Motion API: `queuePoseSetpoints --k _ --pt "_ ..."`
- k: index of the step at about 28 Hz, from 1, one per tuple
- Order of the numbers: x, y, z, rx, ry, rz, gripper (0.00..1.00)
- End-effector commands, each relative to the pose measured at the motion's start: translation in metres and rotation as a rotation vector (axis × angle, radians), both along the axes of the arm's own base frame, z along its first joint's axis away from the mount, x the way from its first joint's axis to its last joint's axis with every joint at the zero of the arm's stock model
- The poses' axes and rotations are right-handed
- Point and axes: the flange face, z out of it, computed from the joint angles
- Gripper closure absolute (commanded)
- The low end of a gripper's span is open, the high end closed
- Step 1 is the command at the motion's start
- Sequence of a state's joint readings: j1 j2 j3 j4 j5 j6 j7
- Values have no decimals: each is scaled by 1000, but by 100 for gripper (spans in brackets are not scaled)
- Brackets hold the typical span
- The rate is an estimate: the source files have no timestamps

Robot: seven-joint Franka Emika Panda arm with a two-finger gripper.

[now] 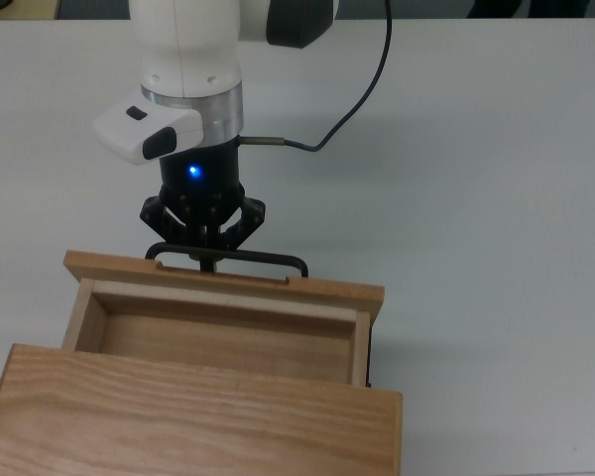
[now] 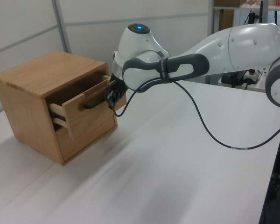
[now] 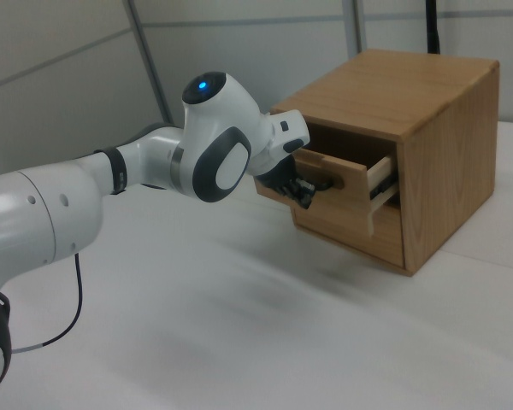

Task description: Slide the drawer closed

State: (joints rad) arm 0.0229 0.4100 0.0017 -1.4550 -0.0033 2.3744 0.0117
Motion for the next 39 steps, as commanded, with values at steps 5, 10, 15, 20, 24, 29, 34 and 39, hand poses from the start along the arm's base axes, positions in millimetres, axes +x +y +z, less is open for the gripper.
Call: queuePoseSetpoints --k 5,10,15,20,24,29,34,39 --pt "14 2 16 15 -159 -12 100" --pt "15 -2 24 13 -213 -19 100" --pt "20 -1 27 4 -316 -11 100" --pt "27 -2 17 -16 -408 1 100" --pt "31 -4 9 -34 -461 10 100" --pt "32 -5 8 -37 -485 13 100" --pt "32 -4 8 -34 -505 14 100" --pt "29 -11 19 -26 -513 -3 100"
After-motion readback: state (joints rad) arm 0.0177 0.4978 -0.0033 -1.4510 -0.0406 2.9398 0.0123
